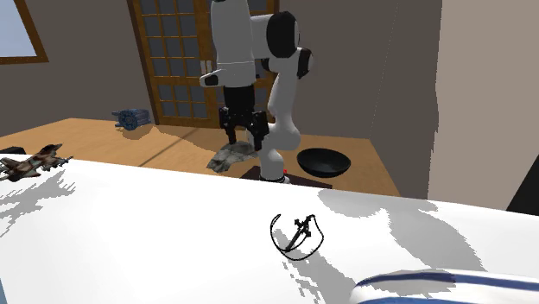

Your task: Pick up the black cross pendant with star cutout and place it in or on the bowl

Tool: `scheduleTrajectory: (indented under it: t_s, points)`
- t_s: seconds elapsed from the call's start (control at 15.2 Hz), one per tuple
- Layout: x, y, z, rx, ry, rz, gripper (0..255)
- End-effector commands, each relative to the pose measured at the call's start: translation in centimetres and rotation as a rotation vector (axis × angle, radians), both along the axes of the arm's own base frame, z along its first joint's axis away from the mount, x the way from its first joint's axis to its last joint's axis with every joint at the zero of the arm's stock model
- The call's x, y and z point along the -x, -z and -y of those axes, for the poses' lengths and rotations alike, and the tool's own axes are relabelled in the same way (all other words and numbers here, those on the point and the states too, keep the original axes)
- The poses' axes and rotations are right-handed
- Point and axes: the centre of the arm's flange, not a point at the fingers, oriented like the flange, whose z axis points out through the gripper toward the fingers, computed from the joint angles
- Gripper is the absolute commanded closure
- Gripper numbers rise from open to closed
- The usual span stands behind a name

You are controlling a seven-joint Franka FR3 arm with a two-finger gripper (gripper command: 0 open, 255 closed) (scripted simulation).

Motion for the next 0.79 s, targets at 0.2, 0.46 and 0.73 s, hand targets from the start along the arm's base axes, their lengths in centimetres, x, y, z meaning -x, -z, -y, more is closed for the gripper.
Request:
scheduleTrajectory:
  t_s: [0.2,0.46,0.73]
  points:
    - [-3.9,0.8,-4.7,-0.052,0.07,-0.017,0]
    - [-7.4,1.2,-8.1,-0.093,0.125,-0.031,0]
    - [-11.0,1.6,-11.4,-0.134,0.18,-0.044,0]
